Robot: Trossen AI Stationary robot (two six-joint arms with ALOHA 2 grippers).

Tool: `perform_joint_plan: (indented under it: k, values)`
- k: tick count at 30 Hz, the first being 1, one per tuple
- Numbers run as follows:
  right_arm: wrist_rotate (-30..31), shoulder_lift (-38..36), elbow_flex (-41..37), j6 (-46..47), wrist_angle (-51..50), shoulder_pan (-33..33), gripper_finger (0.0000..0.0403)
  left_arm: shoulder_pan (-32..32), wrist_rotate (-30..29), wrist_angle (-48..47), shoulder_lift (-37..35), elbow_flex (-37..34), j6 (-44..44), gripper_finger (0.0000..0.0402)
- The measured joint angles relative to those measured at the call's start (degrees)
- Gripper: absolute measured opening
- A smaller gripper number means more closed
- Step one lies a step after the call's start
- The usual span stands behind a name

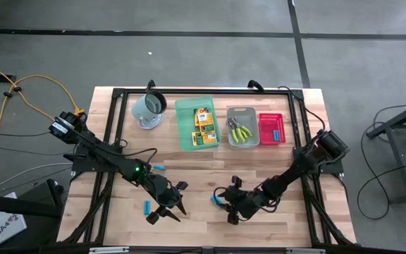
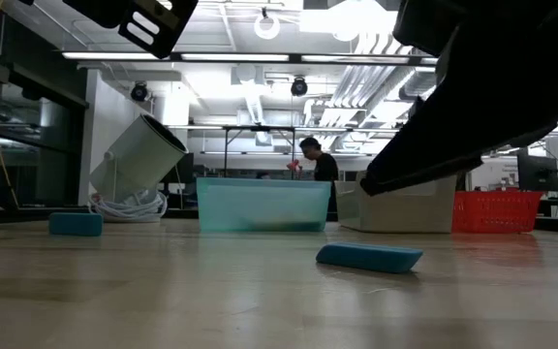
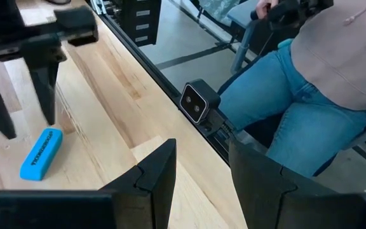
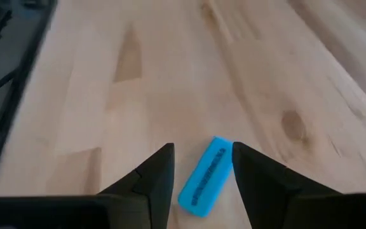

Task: Pick & Place School Supplies
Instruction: Put the right blue eraser into the red bin

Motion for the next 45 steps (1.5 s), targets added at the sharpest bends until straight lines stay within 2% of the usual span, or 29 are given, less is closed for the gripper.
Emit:
perform_joint_plan:
  k: [3, 13, 39, 45]
  values:
    - [1.23, 0.77, 0.0, 2.88, -1.8, -0.42, 0.0151, -0.01, 0.02, 0.0, 0.02, 0.0, -0.4, 0.0142]
    - [-0.96, 2.84, 0.0, 6.91, -1.48, -0.88, 0.0151, 0.01, 0.02, -0.01, 0.0, 0.0, -1.25, 0.0142]
    - [-3.9, 2.88, -0.04, 11.42, -2.23, -0.79, 0.0151, 0.01, 0.0, -0.01, 0.0, 0.0, -1.42, 0.0142]
    - [-3.98, 4.88, -0.04, 11.7, 0.89, -0.63, 0.0151, 0.01, -0.01, -0.03, 0.0, 0.0, -4.8, 0.0142]
